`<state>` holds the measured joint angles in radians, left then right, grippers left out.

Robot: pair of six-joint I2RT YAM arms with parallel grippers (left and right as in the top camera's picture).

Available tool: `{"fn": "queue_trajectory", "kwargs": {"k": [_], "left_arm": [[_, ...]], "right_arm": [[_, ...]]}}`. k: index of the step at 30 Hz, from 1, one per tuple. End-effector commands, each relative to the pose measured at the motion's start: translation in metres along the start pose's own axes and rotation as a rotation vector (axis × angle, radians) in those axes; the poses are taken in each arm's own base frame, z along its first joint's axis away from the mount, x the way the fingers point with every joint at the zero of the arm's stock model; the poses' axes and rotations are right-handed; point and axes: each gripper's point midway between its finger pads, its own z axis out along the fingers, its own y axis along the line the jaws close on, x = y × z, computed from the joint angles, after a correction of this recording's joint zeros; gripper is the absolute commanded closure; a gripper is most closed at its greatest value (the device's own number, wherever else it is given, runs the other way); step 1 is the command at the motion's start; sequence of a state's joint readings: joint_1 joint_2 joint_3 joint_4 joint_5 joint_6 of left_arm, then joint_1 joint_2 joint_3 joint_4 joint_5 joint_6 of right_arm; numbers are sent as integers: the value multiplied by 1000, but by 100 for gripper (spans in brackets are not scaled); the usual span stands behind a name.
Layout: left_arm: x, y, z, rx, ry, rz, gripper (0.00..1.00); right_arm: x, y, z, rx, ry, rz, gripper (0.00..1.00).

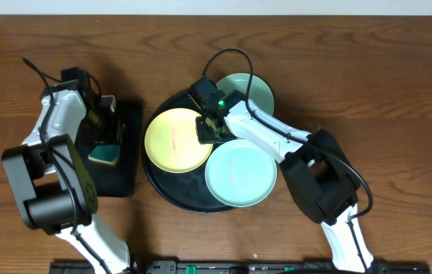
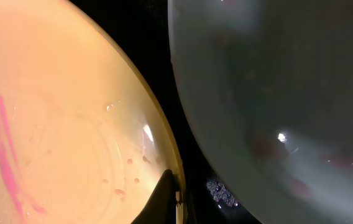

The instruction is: Clean dirty plates on tray and stack at the side

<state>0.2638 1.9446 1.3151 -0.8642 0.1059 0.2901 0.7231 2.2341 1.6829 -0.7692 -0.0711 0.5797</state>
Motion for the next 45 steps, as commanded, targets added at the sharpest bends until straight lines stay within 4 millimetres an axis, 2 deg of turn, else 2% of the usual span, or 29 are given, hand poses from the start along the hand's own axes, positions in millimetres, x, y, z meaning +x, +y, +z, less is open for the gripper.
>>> {"fn": "queue_trajectory", "kwargs": {"k": [1,8,13,14,16,21,24,32,36,41,43,45], "left_arm": [[5,3,11,-2,35,7,36],[-2,5,13,-10,9,7,34],[-4,6,13,-12,0,7,47],[-5,6,12,-12,-3,-10,47],[-11,6,6,-13,-21,-44,36],[-27,8,-21,-22,-68,-54,34],[-26,15,-26,-61,-70,-55,33],[-18,18,-13,-84,-48,-56,33],[-7,13,1,-57,-28,-55,33],[0,10,9,-45,-12,-56,33],[-1,10,10,-46,-15,-56,41],[-3,10,10,-48,-23,-56,61]], "right_arm": [[6,-5,14,25,28,-21,95],[6,-5,14,25,27,-20,94],[6,-5,14,25,27,-20,94],[6,-5,14,25,27,-20,94],[6,-5,14,25,27,-20,94],[6,-5,14,25,28,-20,93],[6,-5,14,25,28,-20,92],[6,-5,14,25,27,-20,92],[6,-5,14,25,27,-20,91],[5,-5,14,23,25,-20,91],[5,-5,14,23,25,-20,92],[5,-5,14,23,25,-20,91]]}}
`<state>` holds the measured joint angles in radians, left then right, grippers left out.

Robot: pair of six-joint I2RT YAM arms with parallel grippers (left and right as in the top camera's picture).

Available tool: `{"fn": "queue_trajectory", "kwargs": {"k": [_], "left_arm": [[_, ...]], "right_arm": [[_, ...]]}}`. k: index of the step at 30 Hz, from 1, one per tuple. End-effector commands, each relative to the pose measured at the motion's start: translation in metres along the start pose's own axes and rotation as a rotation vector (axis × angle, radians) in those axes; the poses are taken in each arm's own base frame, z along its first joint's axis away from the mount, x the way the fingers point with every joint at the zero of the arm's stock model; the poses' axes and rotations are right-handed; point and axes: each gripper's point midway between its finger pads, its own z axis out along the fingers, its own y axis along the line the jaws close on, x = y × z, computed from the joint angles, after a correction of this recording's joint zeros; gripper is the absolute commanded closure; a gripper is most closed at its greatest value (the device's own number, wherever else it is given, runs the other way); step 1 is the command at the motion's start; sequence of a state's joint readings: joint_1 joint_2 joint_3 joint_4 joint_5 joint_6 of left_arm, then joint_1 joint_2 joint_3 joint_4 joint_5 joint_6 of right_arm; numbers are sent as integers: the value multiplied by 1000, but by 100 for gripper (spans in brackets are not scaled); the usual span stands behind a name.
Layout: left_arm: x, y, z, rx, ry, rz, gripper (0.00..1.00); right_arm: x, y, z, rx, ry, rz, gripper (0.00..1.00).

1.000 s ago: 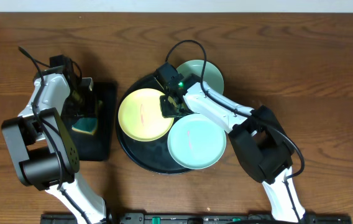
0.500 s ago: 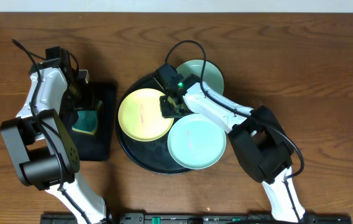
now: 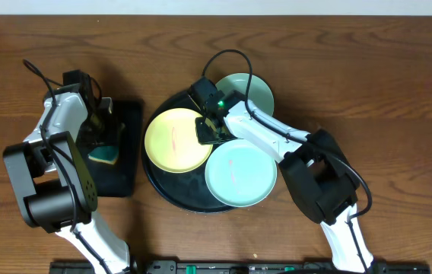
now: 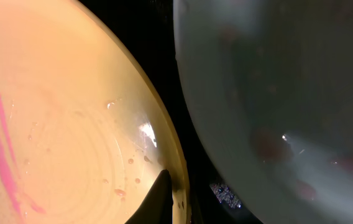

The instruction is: Clean dirty plates on tray and stack at the side

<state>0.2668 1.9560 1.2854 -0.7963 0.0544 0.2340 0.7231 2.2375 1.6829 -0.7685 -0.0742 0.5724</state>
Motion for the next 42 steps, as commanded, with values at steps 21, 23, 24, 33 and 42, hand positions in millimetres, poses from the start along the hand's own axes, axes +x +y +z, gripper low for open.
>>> {"fn": "queue_trajectory", "kwargs": {"k": [21,23,24,33,42], "left_arm": [[-16,1,-106,-8,-250,-140,93],[-12,0,-110,-7,-245,-143,92],[-10,0,-109,-6,-236,-144,92],[7,-3,-80,5,-153,-200,92],[6,-3,-76,6,-169,-203,93]], "right_arm": [[6,-5,13,23,26,-13,92],[6,-5,13,22,26,-13,92],[6,-5,13,22,26,-13,92],[6,-5,13,24,29,-13,93],[7,-5,13,21,33,-12,95]]}}
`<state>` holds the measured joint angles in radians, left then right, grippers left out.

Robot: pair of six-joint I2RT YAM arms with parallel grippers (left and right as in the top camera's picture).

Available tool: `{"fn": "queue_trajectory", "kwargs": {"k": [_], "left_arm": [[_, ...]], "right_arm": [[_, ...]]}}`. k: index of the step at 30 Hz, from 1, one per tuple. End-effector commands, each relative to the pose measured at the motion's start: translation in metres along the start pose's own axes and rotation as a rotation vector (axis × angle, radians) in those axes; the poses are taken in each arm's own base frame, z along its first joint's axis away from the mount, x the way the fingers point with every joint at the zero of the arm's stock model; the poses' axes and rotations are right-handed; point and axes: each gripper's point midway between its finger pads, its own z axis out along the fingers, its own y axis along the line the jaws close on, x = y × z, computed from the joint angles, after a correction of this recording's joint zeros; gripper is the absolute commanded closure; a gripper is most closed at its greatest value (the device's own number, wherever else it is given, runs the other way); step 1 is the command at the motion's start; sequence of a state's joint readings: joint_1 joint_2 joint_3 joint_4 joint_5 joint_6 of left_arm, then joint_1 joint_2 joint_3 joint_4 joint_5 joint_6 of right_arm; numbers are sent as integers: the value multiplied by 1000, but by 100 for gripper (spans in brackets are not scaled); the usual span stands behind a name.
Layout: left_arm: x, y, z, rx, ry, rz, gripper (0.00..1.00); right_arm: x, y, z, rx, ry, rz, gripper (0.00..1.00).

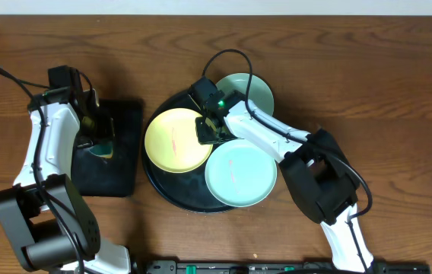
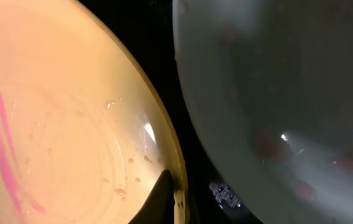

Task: Clean dirty plates on tray and stack at the side
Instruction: 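Scrub the yellow plate with the sponge in the left gripper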

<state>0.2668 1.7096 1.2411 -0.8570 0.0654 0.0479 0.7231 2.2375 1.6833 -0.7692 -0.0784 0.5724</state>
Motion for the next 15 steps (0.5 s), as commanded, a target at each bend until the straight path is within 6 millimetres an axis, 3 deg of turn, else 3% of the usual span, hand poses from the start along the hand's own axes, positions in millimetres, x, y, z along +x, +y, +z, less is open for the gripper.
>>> {"fn": "queue_trajectory", "kwargs": {"k": [1,4,9,15], "left_arm": [[-7,-2,-12,7,-36,-14,93],[-9,-11,-27,23,-66,-1,93],[-7,-51,-45,110,-107,43,93],[4,-98,-30,142,-81,72,93]], "right_arm": [[7,-5,13,20,33,-15,95],[6,-6,12,12,37,-10,96],[5,-12,11,-1,54,10,96],[6,-15,11,5,62,15,96]]}}
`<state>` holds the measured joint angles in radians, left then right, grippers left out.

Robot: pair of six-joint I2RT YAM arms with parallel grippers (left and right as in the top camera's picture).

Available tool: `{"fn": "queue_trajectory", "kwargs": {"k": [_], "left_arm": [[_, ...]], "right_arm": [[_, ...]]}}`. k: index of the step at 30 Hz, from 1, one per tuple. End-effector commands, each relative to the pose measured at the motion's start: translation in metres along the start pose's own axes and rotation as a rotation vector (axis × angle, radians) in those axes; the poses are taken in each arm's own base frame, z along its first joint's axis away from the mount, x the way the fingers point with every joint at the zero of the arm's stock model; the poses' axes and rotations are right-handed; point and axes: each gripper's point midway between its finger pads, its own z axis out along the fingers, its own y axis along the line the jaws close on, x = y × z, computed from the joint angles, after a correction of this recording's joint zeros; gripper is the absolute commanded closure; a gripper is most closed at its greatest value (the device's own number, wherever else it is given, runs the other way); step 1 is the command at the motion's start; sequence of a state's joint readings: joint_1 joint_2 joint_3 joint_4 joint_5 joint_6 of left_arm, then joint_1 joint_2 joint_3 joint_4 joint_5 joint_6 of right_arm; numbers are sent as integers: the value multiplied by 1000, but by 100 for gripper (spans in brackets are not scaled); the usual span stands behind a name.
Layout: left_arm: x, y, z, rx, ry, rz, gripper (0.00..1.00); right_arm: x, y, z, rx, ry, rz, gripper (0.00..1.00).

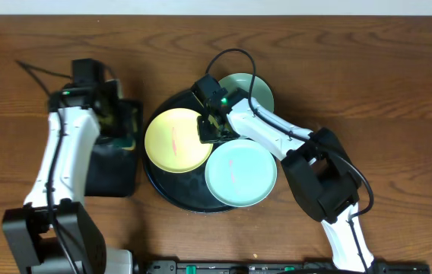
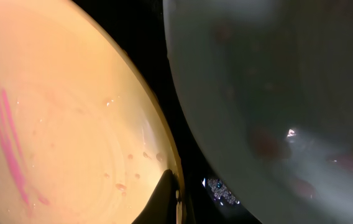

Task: Clean dirty plates on tray and stack at the side
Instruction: 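Scrub the yellow plate with the sponge in the left gripper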

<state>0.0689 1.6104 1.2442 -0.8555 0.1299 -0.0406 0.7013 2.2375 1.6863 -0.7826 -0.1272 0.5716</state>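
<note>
A yellow plate point(image 1: 172, 140) with a pink smear point(image 2: 5, 134) lies on the left of the round black tray point(image 1: 172, 192). My right gripper point(image 1: 210, 128) is shut on its right rim; one dark finger point(image 2: 166, 198) lies on top of the rim and the other is hidden below. A light teal plate point(image 1: 240, 173) with faint red marks sits front right on the tray, and a green plate point(image 1: 252, 90) at the back. My left gripper point(image 1: 119, 125) hangs over the right back part of the black square mat point(image 1: 111, 171), apparently shut on the green-yellow sponge point(image 1: 128, 141).
The teal plate's rim point(image 2: 183, 112) lies close to the yellow plate, with a narrow strip of black tray between them. Cables loop over the back of the tray. Bare wooden table point(image 1: 398, 99) lies to the right and behind.
My left arm has swung right, and its gripper and the sponge now sit at the mat's right back edge, nearer the round tray. My right gripper still grips the yellow plate's rim, barely shifted.
At first my left gripper stood over the sponge lying on the black mat, while my right gripper was shut on the yellow plate's rim. Then the left gripper was down at the sponge. Now the sponge is off its old spot and held near the tray.
</note>
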Motion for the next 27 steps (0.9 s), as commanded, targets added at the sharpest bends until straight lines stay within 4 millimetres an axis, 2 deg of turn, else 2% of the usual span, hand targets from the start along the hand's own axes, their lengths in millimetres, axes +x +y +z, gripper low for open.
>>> {"fn": "queue_trajectory", "kwargs": {"k": [1,5,10,17,21,25,27], "left_arm": [[2,-26,11,34,8,-42,93],[13,-53,41,52,26,-28,92],[27,-77,72,63,59,36,92],[40,-87,109,51,124,47,93],[47,-94,112,93,161,42,92],[62,-142,97,412,209,258,93],[63,-145,95,439,210,276,93]], "right_arm": [[4,-13,13,37,30,-5,96],[5,-13,12,39,33,-5,96],[5,-13,12,39,33,-5,96],[5,-13,13,39,33,-6,96],[5,-13,13,39,33,-6,96],[5,-13,13,39,32,-6,96],[5,-13,13,39,32,-6,96]]}}
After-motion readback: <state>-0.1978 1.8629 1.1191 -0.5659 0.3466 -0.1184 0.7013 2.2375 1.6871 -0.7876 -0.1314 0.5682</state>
